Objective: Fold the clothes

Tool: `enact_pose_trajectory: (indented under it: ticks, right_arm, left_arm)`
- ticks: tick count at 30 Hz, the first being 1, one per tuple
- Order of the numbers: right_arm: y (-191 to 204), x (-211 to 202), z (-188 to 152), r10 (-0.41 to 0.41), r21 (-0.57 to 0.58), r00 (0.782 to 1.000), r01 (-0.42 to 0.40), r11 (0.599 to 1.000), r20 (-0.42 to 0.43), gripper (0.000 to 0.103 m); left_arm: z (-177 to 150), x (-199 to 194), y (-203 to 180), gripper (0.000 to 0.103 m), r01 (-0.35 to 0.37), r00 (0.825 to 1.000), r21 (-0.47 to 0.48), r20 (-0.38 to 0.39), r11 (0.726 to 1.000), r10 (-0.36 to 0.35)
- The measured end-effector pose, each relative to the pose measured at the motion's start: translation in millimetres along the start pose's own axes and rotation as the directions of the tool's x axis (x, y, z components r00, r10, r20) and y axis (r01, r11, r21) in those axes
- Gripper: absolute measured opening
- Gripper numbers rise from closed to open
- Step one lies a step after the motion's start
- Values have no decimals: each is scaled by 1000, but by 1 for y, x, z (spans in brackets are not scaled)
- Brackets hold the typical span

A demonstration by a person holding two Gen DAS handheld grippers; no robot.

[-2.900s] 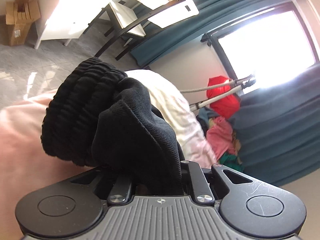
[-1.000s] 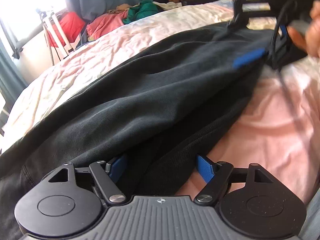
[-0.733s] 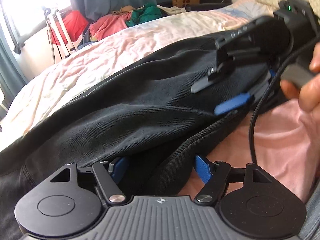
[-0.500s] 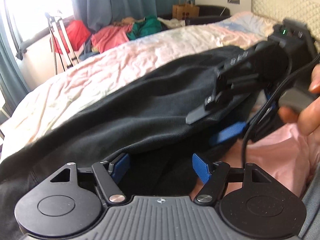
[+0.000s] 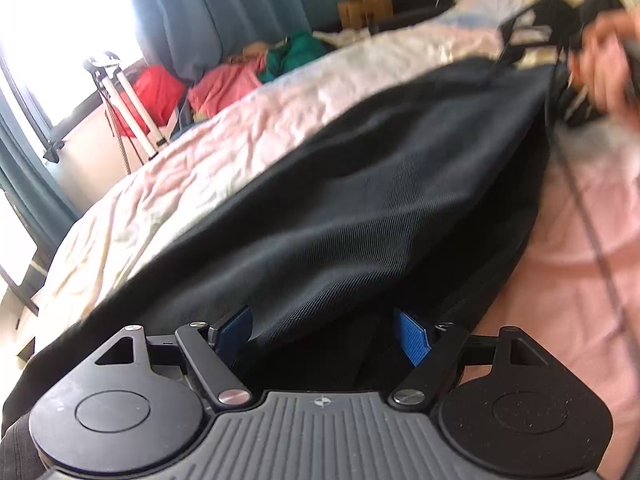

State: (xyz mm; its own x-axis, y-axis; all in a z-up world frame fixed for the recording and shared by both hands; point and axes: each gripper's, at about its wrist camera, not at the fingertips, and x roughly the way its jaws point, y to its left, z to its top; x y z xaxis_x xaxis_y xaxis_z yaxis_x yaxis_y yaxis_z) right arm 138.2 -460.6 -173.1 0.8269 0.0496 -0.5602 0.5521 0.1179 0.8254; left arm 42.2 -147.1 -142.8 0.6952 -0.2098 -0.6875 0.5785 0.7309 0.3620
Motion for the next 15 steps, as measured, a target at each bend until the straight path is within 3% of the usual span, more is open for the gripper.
enact_pose_trajectory:
  ticks: [3, 6, 8, 9, 11, 15]
  right_arm:
    - [-9, 1, 49, 2, 88, 997, -8, 996, 71, 52]
    - [-16, 11, 88, -10, 79, 991, 0, 997, 131, 50]
    - [-24, 15, 107, -18, 38, 984, 11, 999, 176, 29]
    - [-30, 13, 116, -32, 26, 980, 27, 999, 198, 13]
    - [-41, 14, 125, -6, 37, 976, -2, 999, 216, 6]
    - [-33, 20, 122, 34, -24, 963, -29, 999, 268, 5]
  left_arm:
    - [-1, 7, -1, 72, -19, 1000, 9, -3, 1000, 19]
    - [-1, 6, 5, 53, -11, 1000, -22, 3, 1000, 11]
    - [-1, 2, 12, 29, 7, 1000, -53, 19, 999, -6]
    - [0, -1, 14, 23, 14, 1000, -62, 29, 998, -12]
    - [2, -8, 16, 12, 26, 998, -58, 54, 998, -23]
    - [4, -31, 20, 7, 48, 994, -35, 104, 998, -44]
